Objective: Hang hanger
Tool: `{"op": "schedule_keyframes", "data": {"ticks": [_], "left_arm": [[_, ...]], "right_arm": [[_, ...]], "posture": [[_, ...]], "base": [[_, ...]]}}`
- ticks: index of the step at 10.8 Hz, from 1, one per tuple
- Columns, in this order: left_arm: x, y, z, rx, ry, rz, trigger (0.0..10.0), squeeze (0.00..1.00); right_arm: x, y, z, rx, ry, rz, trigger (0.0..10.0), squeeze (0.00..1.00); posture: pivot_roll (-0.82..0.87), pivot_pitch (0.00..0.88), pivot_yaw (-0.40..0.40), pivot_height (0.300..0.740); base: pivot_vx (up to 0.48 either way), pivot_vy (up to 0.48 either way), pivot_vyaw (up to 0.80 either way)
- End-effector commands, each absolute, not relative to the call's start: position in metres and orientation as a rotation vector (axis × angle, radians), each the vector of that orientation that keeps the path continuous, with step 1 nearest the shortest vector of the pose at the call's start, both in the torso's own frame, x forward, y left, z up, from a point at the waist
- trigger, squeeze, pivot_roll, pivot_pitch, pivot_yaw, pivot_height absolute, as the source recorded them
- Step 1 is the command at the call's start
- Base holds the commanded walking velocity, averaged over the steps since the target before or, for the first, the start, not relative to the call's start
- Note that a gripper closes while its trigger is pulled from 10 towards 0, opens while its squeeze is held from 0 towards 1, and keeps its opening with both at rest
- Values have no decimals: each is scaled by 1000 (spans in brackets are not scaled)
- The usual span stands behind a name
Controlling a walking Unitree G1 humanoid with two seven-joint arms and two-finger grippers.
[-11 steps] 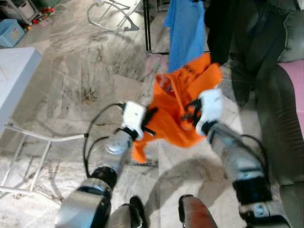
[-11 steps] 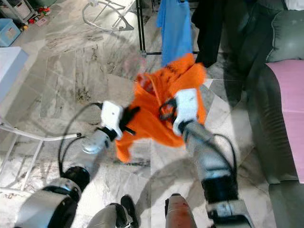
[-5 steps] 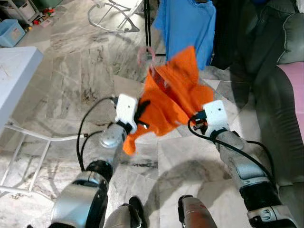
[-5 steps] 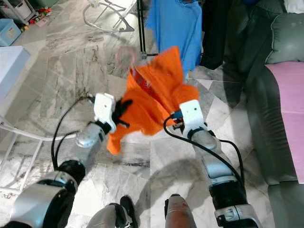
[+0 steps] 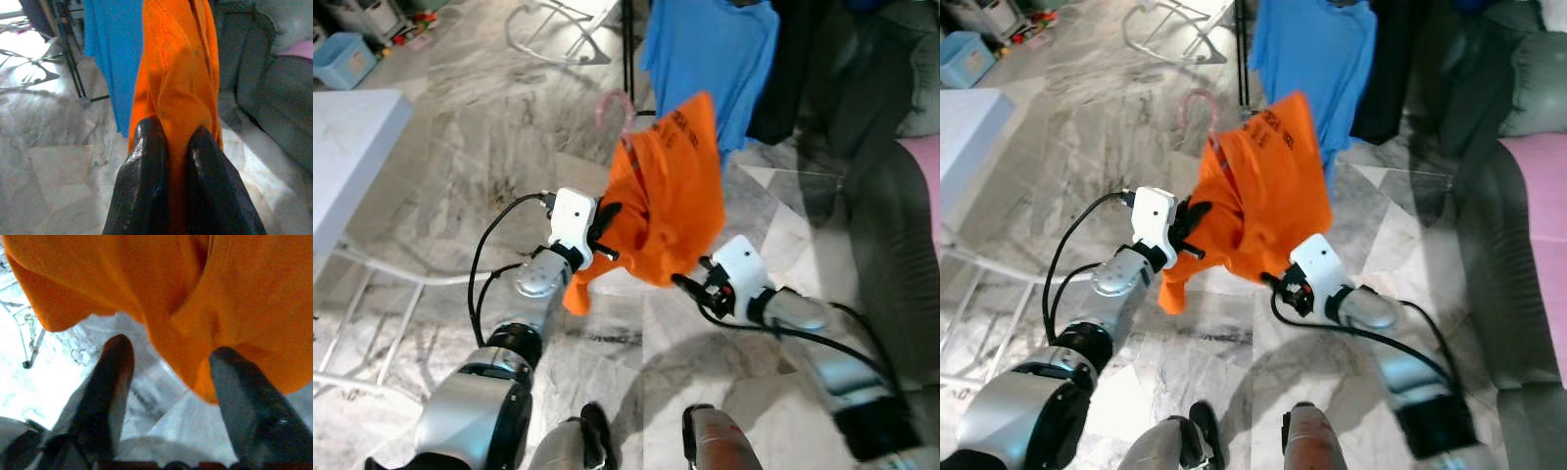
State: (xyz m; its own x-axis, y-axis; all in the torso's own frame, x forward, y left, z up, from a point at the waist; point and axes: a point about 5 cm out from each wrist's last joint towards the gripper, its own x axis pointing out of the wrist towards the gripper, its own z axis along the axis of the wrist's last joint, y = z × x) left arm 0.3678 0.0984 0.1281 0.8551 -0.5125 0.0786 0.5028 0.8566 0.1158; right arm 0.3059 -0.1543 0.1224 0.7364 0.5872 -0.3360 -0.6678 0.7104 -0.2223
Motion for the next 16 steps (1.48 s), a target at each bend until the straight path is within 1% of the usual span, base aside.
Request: {"op": "schedule_keyframes", "data": {"ticks": [1, 2, 3, 4, 5, 6, 7, 8, 10, 11, 14, 15, 16], "left_arm": [[368, 104, 133, 151, -133, -575, 0, 0], [367, 106, 133, 190, -139, -610, 0, 0], [362, 107, 133, 278, -158, -721, 0, 0], [362, 107, 133, 278, -158, -721, 0, 0], [357, 109, 130, 341, -155, -808, 0, 0], [349, 112, 122, 434, -136, -927, 0, 0], [344, 114, 116, 501, -124, -979, 0, 0], [343, 117, 113, 530, -107, -983, 0, 0], [343, 114, 120, 534, -148, -1012, 0, 0], [340, 108, 123, 558, -184, -1076, 0, 0], [331, 98, 127, 561, -257, -1190, 0, 0], [327, 94, 129, 567, -281, -1250, 0, 0], [326, 93, 128, 576, -279, -1269, 0, 0]], "right_arm": [[302, -160, 129, -384, 215, 747, 10000, 1000], [299, -166, 134, -388, 199, 777, 10000, 1000], [297, -184, 140, -448, 207, 780, 10000, 1000], [297, -184, 140, -448, 207, 780, 10000, 1000], [295, -196, 148, -513, 199, 803, 10000, 1000], [293, -210, 169, -581, 168, 835, 10000, 1000], [296, -219, 185, -610, 147, 837, 10000, 1000], [300, -225, 198, -632, 111, 809, 10000, 1000], [302, -233, 199, -611, 140, 835, 10000, 1000], [300, -232, 190, -584, 203, 902, 10000, 1000], [299, -235, 184, -649, 285, 996, 10000, 1000], [302, -234, 187, -679, 287, 1035, 10000, 973], [303, -232, 191, -694, 280, 1064, 10000, 565]], "posture": [[-341, 211, 113, 740], [-344, 215, 115, 740], [-345, 220, 117, 740], [-345, 220, 117, 740], [-338, 226, 122, 740], [-340, 230, 126, 740], [-340, 234, 129, 740], [-340, 237, 130, 740], [-338, 240, 128, 740], [-338, 242, 131, 740], [-335, 245, 138, 740], [-333, 245, 141, 740], [-332, 244, 140, 740]], "base": [[0, 0, 0], [0, 0, 0], [0, 0, 0], [0, 0, 0], [0, 0, 0], [0, 0, 0], [0, 0, 0], [0, 0, 0], [0, 0, 0], [0, 0, 0], [0, 0, 0], [0, 0, 0], [0, 0, 0]]}}
